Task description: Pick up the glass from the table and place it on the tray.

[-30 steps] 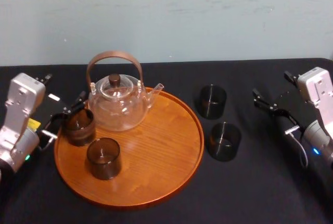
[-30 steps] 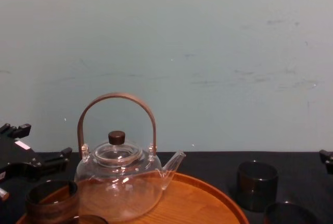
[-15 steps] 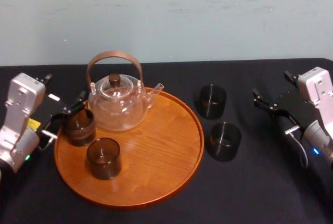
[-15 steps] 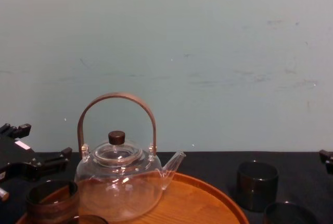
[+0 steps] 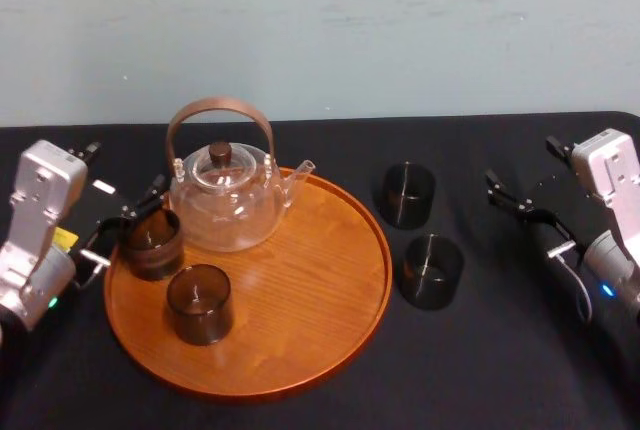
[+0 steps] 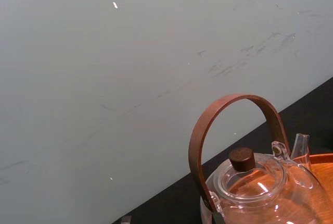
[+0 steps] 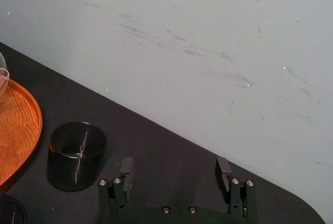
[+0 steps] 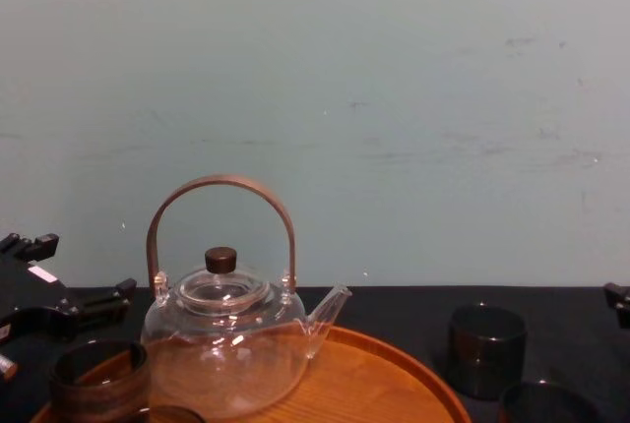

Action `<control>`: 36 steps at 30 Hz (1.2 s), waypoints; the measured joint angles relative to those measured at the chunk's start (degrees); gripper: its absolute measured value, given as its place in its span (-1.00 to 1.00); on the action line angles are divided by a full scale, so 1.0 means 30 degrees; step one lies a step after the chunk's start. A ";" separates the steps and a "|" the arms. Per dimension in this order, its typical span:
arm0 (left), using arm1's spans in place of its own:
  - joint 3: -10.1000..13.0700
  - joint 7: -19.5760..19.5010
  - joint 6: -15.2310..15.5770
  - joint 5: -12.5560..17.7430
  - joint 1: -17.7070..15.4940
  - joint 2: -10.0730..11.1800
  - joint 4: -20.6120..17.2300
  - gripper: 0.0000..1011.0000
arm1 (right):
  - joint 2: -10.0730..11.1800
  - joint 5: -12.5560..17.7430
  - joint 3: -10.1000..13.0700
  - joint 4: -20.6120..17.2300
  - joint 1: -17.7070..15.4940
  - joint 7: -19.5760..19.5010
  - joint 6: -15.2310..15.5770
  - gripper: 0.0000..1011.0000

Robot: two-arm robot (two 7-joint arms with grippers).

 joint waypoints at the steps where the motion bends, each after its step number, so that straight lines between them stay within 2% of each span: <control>1: 0.0000 0.0000 -0.0001 0.0000 -0.0001 0.0000 -0.0001 0.98 | -0.0007 0.0002 0.0031 -0.0006 -0.0002 0.0052 0.0003 0.98; 11: 0.0000 0.0000 -0.0001 0.0000 0.0001 0.0000 -0.0001 0.98 | 0.0254 0.0749 0.0917 -0.1019 -0.0730 0.1184 0.0740 0.98; 25: 0.0000 0.0000 0.0000 0.0000 0.0001 0.0001 0.0000 0.98 | 0.2034 0.3041 0.2937 -0.4136 -0.3586 0.3465 0.2153 0.98; 30: 0.0000 0.0000 0.0000 0.0000 0.0000 -0.0001 -0.0001 0.98 | 0.2583 0.3555 0.3427 -0.4944 -0.4488 0.4306 0.2643 0.98; 36: 0.0000 0.0000 0.0000 0.0000 0.0001 0.0000 -0.0001 0.98 | 0.3049 0.3829 0.3606 -0.5468 -0.5124 0.5266 0.3202 0.98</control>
